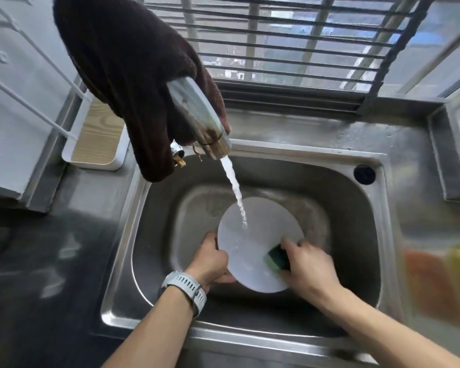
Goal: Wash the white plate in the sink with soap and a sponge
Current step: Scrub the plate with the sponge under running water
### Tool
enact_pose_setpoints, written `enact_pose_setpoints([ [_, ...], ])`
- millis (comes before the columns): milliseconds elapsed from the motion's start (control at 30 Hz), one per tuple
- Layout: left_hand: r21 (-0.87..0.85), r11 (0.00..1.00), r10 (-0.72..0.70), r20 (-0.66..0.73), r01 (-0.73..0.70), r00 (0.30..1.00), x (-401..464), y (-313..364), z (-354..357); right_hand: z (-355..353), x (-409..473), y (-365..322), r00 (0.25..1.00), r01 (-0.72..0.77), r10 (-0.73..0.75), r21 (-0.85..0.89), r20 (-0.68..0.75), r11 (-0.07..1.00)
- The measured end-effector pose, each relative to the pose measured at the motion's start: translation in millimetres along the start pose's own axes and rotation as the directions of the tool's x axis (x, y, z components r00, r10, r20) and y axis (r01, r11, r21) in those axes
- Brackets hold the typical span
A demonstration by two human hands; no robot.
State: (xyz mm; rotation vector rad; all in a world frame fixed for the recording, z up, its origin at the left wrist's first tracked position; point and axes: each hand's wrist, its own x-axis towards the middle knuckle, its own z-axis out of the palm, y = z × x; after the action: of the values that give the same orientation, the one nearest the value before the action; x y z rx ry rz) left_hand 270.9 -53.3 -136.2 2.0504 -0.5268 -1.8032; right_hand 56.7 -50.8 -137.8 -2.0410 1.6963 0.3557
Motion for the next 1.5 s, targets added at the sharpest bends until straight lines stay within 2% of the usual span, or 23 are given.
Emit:
enact_pose_setpoints([
  [67,-0.004,1.000,-0.003,0.002,0.003,1.000,-1,0,0,2,-9,-31,0.991,0.101,-0.110,0.115,0.073,0.988],
  [133,-0.025,1.000,-0.016,0.008,0.016,1.000,-4,0,-1,1,14,-57,0.977,0.203,-0.211,0.188,0.023,0.961],
  [200,-0.033,0.999,-0.024,0.000,0.024,1.000,-7,0,-1,-1,55,-67,0.971,0.238,-0.229,0.186,-0.067,0.953],
  [300,-0.021,1.000,-0.015,-0.014,0.015,1.000,-9,1,-2,-8,96,-36,0.987,0.105,-0.085,0.149,-0.139,0.983],
  [367,-0.029,1.000,-0.011,-0.012,0.011,1.000,-8,2,-2,-12,85,-6,0.989,-0.031,0.038,0.051,-0.140,0.998],
  [433,-0.029,1.000,-0.009,-0.012,0.009,1.000,-9,4,-2,-10,49,5,0.989,-0.084,0.080,-0.034,-0.121,0.996],
  [567,-0.007,1.000,0.001,0.000,-0.001,1.000,-8,0,0,-5,-7,-39,0.990,0.125,-0.136,0.178,0.049,0.976],
  [633,0.005,1.000,0.010,-0.002,-0.010,1.000,-9,-3,0,-1,9,-59,0.971,0.233,-0.238,0.218,-0.001,0.948],
  [700,-0.001,1.000,0.004,-0.011,-0.004,1.000,-9,-2,-2,3,42,-66,0.961,0.275,-0.259,0.211,-0.100,0.938],
  [767,-0.015,1.000,-0.019,0.001,0.019,1.000,-10,0,-6,4,73,-54,0.970,0.209,-0.173,0.231,-0.169,0.950],
  [833,0.002,1.000,-0.016,0.024,0.016,1.000,-10,3,-9,1,86,-30,0.984,0.070,-0.029,0.233,-0.174,0.970],
  [900,0.015,1.000,-0.001,0.028,0.001,1.000,-11,8,-10,0,72,-7,0.983,-0.061,0.086,0.149,-0.162,0.987],
  [967,0.038,0.999,0.009,0.037,-0.010,0.999,-13,13,-11,-2,39,1,0.987,-0.111,0.114,0.037,-0.110,0.993],
  [1033,0.060,0.998,0.009,0.070,-0.013,0.998,-14,14,-12,-2,4,-12,1.000,-0.006,0.008,0.074,-0.030,0.997],
  [1100,0.052,0.998,0.028,0.106,-0.034,0.994,-17,12,-11,-6,-12,-42,0.988,0.144,-0.153,0.213,0.023,0.966],
  [1200,0.076,0.994,0.069,0.126,-0.079,0.990,-19,11,-8,-15,16,-74,0.960,0.278,-0.268,0.340,-0.078,0.898],
  [1300,0.095,0.989,0.104,0.062,-0.110,0.993,-18,13,-13,-13,57,-81,0.922,0.381,-0.343,0.261,-0.182,0.887],
  [1400,0.075,0.997,0.024,0.019,-0.025,1.000,-12,11,-17,-12,90,-67,0.939,0.309,-0.260,0.219,-0.225,0.926],
  [1500,0.050,0.999,0.007,-0.007,-0.007,1.000,-9,10,-18,-12,105,-30,0.974,0.132,-0.087,0.213,-0.207,0.968],
])
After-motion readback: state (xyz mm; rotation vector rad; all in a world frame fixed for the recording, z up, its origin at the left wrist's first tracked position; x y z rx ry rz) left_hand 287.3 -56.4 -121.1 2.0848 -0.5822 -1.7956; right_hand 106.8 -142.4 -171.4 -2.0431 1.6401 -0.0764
